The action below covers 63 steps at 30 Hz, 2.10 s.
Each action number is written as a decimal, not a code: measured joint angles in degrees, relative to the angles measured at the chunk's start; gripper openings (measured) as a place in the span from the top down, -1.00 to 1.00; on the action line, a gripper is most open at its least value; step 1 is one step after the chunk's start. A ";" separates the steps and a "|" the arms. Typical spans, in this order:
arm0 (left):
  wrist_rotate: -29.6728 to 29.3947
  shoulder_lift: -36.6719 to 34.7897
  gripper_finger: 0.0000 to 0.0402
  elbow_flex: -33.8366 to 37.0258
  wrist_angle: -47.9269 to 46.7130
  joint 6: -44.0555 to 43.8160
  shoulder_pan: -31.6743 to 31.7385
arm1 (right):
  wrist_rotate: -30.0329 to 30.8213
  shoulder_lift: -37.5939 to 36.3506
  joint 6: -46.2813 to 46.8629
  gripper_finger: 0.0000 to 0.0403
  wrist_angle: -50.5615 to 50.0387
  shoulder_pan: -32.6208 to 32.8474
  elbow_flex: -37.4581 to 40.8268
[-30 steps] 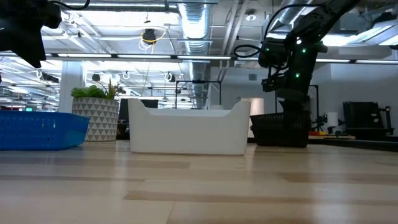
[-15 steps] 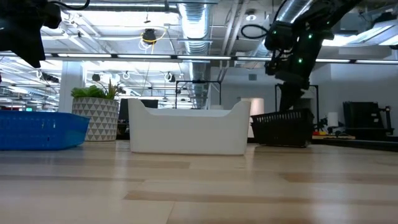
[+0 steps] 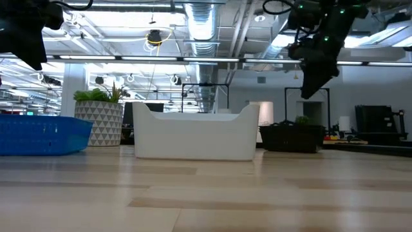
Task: Stack baskets by color
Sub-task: Stack the black bin on top of the stacked black bins, then stack the bottom right white bin on top of the top white bin
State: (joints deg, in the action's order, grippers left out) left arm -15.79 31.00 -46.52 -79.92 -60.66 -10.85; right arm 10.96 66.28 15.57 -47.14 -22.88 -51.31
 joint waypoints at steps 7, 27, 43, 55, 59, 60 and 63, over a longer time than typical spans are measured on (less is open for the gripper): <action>0.00 0.02 0.25 0.00 0.02 0.00 0.00 | 4.44 0.07 9.07 0.54 -1.75 4.53 6.95; -0.02 0.00 0.25 0.00 0.02 0.00 0.00 | 4.65 1.16 9.35 0.58 6.76 -3.18 12.50; -0.11 0.00 0.25 0.00 0.02 0.58 0.00 | -10.22 -1.35 21.91 0.58 -15.54 9.27 -2.94; -1.09 0.02 0.25 0.00 0.05 1.03 0.00 | -14.33 -0.78 29.30 0.58 -17.15 44.42 -6.71; -2.10 0.02 0.25 0.00 0.09 1.06 0.00 | -14.35 2.40 32.67 0.58 -15.73 52.73 -6.71; -2.41 0.02 0.25 0.00 0.11 1.07 0.00 | -14.40 3.14 35.13 0.58 -15.81 54.06 -6.71; -2.59 0.02 0.25 0.00 0.11 1.04 0.00 | -17.77 5.04 43.10 0.58 -15.62 56.55 -6.71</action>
State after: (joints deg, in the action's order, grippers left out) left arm -18.38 31.03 -46.52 -79.81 -59.62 -10.85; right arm -6.82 71.32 58.67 -62.76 33.67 -58.02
